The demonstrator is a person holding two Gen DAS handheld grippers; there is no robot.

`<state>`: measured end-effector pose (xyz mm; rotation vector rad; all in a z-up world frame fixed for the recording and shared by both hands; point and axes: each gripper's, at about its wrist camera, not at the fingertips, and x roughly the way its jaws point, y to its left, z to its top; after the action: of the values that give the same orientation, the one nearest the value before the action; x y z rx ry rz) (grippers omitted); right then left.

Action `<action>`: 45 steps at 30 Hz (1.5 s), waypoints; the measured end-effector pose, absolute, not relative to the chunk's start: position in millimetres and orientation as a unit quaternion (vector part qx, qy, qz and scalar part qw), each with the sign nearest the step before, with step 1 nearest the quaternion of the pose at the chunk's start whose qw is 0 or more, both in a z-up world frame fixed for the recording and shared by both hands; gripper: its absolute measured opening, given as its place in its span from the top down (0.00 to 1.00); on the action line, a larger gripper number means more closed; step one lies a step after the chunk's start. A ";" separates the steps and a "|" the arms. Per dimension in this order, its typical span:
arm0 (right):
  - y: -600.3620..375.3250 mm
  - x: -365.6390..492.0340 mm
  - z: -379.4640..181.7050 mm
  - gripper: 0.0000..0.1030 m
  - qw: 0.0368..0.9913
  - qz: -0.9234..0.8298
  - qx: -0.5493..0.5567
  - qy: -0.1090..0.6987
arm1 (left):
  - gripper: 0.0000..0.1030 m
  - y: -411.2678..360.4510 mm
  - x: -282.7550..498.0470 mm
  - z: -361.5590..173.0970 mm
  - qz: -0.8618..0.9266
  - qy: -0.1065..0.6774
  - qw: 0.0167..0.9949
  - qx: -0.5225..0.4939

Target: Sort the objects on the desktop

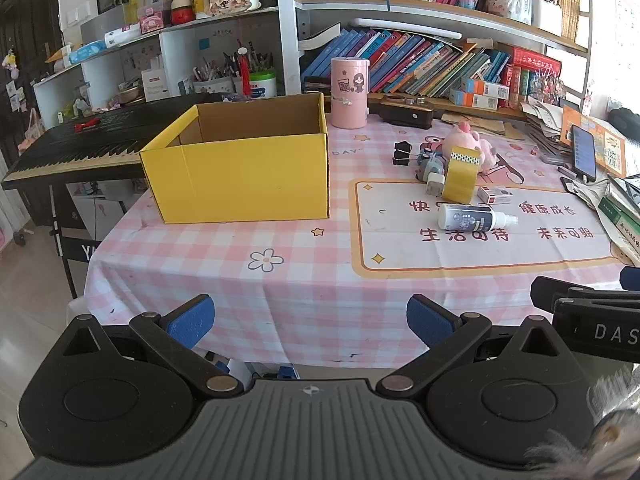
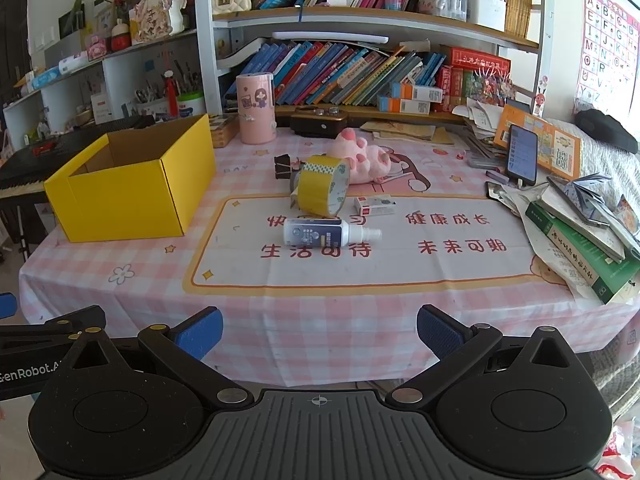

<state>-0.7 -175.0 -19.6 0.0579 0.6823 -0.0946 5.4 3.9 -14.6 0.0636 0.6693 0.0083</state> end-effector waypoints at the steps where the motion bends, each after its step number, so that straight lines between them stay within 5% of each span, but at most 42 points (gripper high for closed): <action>1: -175.6 -0.9 -20.0 0.00 0.941 -0.047 0.029 0.335 | 0.00 3.9 5.4 -14.6 0.005 0.328 0.944 0.031; 45: -157.9 3.8 -15.5 0.00 0.947 -0.031 0.017 0.321 | 0.00 21.7 2.0 -4.5 -0.011 0.298 0.954 0.025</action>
<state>3.8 -157.9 -15.5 0.0356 0.6531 -0.0631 2.0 21.7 -4.5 0.0513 0.6045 -0.0226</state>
